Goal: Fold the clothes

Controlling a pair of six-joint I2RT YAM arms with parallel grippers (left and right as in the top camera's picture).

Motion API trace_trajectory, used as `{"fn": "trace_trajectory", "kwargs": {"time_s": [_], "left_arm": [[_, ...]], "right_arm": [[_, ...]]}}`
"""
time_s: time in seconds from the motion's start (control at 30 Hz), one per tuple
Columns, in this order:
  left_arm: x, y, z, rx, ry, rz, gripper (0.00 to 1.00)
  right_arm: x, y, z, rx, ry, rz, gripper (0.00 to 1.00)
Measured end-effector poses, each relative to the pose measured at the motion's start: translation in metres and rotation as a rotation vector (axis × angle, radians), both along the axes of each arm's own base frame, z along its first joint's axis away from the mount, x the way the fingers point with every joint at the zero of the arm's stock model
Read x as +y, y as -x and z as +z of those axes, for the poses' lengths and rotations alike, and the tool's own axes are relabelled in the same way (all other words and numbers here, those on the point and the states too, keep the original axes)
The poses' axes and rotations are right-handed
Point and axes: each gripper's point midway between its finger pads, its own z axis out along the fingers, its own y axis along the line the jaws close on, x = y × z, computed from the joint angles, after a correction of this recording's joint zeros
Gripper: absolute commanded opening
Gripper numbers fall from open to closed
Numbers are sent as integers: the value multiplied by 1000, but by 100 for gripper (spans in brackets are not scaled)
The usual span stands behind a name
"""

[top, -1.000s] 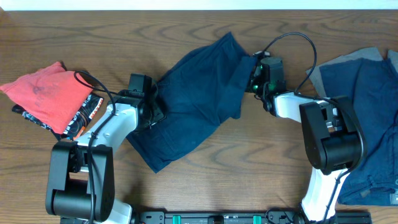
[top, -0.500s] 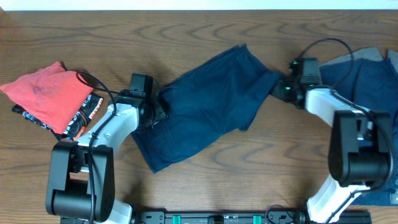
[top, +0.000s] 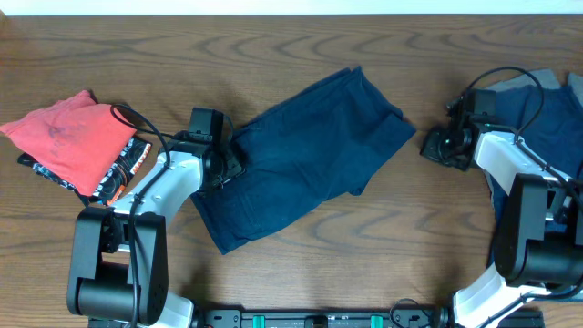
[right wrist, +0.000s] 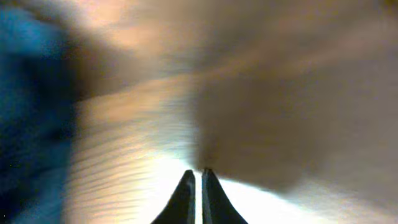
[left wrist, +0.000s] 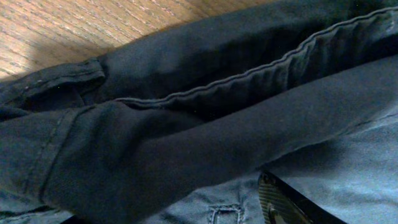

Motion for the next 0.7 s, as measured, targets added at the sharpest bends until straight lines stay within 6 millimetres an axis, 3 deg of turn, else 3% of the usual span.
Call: {"fn": "trace_trajectory", "kwargs": {"time_s": [0.07,0.23,0.33,0.7], "left_arm": [[0,0,0,0,0,0,63],[0,0,0,0,0,0,63],[0,0,0,0,0,0,63],[0,0,0,0,0,0,63]], "right_arm": [[15,-10,14,-73,-74,63,20],[49,-19,52,-202,-246,190,22],[61,-16,62,-219,-322,227,29],[80,5,75,-146,-473,229,33]]}}
